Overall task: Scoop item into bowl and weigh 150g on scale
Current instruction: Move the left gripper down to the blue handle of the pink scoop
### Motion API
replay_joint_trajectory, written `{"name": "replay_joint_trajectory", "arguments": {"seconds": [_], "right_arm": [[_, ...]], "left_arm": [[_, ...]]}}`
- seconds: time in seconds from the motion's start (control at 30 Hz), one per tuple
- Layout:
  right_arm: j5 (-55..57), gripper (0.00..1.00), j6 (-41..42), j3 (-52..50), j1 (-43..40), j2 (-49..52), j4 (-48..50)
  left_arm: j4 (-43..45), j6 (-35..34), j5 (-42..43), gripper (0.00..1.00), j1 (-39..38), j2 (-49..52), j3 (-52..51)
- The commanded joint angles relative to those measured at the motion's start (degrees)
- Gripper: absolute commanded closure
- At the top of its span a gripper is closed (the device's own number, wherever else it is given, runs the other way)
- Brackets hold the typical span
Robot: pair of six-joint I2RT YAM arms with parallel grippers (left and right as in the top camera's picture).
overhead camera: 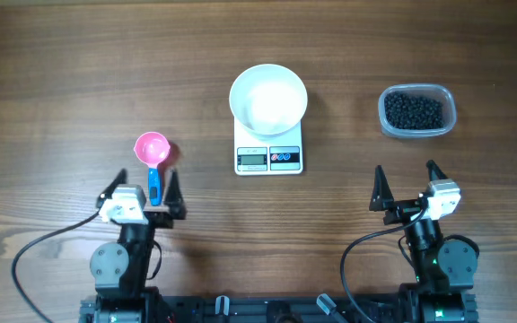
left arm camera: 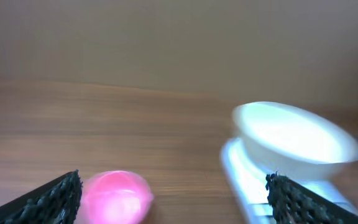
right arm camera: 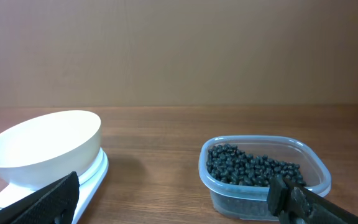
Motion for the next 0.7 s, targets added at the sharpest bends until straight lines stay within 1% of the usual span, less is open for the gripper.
{"name": "replay_joint_trajectory", "arguments": {"seconds": [0.0,0.03,0.1,0.13,0.2,0.23,0.3,0.33,0.37,0.43,0.5,0.53,0.6,0.63,0.67], "right_arm": [[0.98,0.0,-0.61,-0.15,0.28,-0.11,0.22],[0.98,0.0,-0.61,-0.15,0.28,-0.11,0.2],[0.98,0.0,-0.63,-0.15,0.28,-0.11,0.2],[0.98,0.0,-0.61,-0.15,0.28,-0.11,0.22],[0.98,0.0,-0.61,-0.15,0.28,-0.11,0.22],[0.98,0.0,-0.61,-0.15,0.28,-0.11,0.2],[0.98,0.0,-0.61,-0.15,0.28,-0.11,0.2],[0.98,0.0,-0.61,-0.15,0.26,-0.11,0.2],[0.98,0.0,-0.61,-0.15,0.28,-0.11,0.22],[0.98,0.0,-0.61,-0.15,0.26,-0.11,0.2],[0.98,0.0,-0.59,-0.15,0.28,-0.11,0.22],[0.98,0.0,-0.61,-0.15,0.28,-0.11,0.2],[0.98,0.0,-0.61,-0.15,0.28,-0.11,0.22],[0.98,0.0,-0.61,-0.15,0.28,-0.11,0.22],[0.98,0.0,-0.61,-0.15,0.26,-0.11,0.22]], "left_arm": [[0.92,-18.38,23.34,0.0,0.09,-0.42,-0.24],[2.14,-21.4,27.34,0.0,0.09,-0.42,-0.24],[4.9,-25.16,31.82,0.0,0.09,-0.42,-0.24],[7.74,-26.8,34.67,0.0,0.09,-0.42,-0.24],[16.04,-27.34,39.58,0.0,0.09,-0.42,-0.24],[19.63,-27.54,40.83,0.0,0.09,-0.42,-0.24],[29.05,-30.08,41.11,0.0,0.09,-0.42,0.31],[32.04,-30.51,40.46,0.0,0.15,-0.42,1.05],[33.2,-30.49,39.85,0.0,0.15,-0.42,1.99],[31.54,-29.44,38.05,0.0,0.15,-0.39,6.45],[28.48,-26.4,37.99,0.0,0.37,-0.15,10.21],[25.62,-24.26,37.97,0.0,0.63,0.24,12.83],[17.77,-20.04,37.33,0.0,1.55,1.73,18.75],[12.31,-18.34,36.09,0.0,2.23,2.93,22.27],[4.46,-16.31,33.81,0.0,3.13,4.92,27.02]]}}
